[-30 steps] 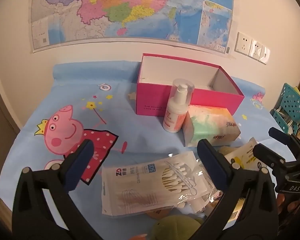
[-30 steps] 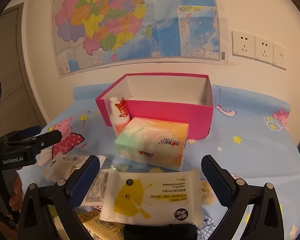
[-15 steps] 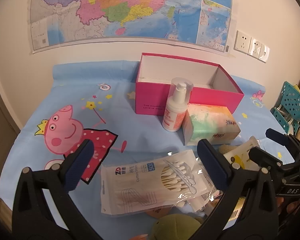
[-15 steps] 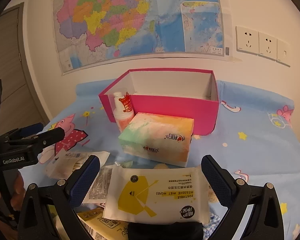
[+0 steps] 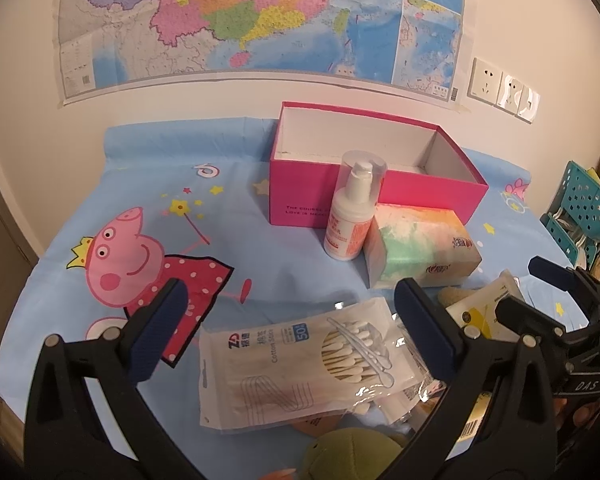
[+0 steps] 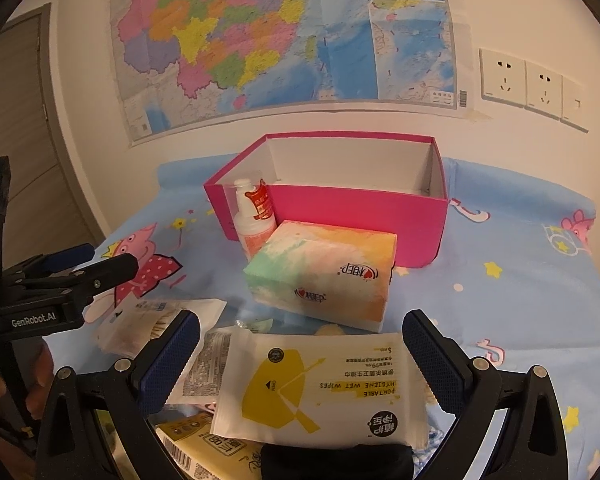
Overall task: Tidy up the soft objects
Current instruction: 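Move the left gripper toward the clear cotton-swab pack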
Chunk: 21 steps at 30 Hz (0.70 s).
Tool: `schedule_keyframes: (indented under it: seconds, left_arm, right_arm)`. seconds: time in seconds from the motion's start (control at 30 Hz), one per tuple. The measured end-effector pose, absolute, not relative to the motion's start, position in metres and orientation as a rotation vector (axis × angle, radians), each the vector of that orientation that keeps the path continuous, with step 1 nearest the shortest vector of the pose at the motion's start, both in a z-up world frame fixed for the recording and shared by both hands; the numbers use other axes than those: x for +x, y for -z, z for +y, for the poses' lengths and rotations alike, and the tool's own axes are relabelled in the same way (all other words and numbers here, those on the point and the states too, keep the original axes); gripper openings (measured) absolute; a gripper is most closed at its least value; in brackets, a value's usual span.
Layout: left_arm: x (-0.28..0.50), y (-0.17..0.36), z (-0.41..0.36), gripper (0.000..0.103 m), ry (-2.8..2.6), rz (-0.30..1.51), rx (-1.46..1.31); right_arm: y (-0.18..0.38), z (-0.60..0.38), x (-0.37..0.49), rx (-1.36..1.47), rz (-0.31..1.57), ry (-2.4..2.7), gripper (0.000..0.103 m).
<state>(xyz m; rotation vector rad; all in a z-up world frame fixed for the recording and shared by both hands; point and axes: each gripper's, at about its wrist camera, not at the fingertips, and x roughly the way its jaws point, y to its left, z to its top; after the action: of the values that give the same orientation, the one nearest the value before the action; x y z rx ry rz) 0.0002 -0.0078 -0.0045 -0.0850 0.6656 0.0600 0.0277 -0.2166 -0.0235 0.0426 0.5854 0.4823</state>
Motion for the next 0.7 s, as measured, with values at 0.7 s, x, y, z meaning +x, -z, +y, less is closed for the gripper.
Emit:
schedule_keyframes:
  seconds: [0.7]
  left_arm:
    - [0.001, 0.012, 0.002, 0.103, -0.079, 0.678, -0.079]
  right_arm:
    - [0.024, -0.19, 0.029, -0.011, 0.631, -0.632, 0.102]
